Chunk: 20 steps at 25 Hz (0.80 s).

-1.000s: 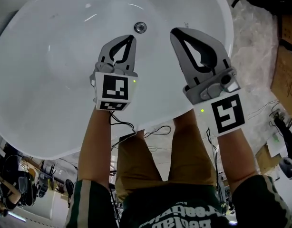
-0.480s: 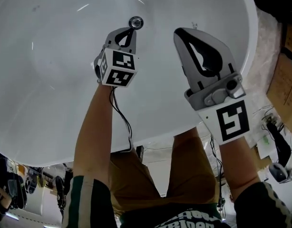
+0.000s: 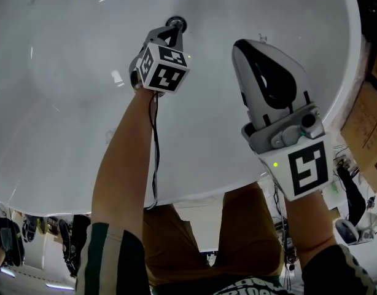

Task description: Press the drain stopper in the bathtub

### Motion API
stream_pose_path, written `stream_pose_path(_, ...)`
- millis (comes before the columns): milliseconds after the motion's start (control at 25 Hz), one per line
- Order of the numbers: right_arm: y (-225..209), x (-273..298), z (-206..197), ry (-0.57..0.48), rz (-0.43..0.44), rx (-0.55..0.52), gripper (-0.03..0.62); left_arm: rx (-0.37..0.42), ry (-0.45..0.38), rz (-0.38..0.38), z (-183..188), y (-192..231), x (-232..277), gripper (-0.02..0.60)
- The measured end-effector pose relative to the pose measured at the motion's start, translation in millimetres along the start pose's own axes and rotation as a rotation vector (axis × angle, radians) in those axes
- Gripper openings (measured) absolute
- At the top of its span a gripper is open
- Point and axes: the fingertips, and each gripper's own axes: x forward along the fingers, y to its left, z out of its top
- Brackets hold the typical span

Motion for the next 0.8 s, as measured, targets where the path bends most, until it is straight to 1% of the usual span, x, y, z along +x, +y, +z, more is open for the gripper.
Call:
stream_pose_path(160, -9, 3, -4, 0.001, -0.014, 0.007, 0.014, -0.003, 0.046, 0.007, -2, 6, 18, 0.008)
stream_pose_path(280, -11, 6, -4, -0.003, -0.018, 0.025, 0.014, 0.011, 0.079, -0.007, -8, 9, 31, 0.008)
stream_pose_path(480, -4, 12, -9, 0.008, 0.009, 0.032, 0.014, 0.049, 0.144, -0.023, -26, 9, 52, 0.008)
stream_pose_path(640, -7, 13, -11, 0.016, -0.007, 0.053, 0.014, 0.103, 0.201, -0.037, -39, 4, 66, 0.008)
stream_pose_path(800, -10, 12, -16, 0.033, -0.013, 0.067, 0.014, 0.120, 0.226, 0.006, -43, 10, 72, 0.008)
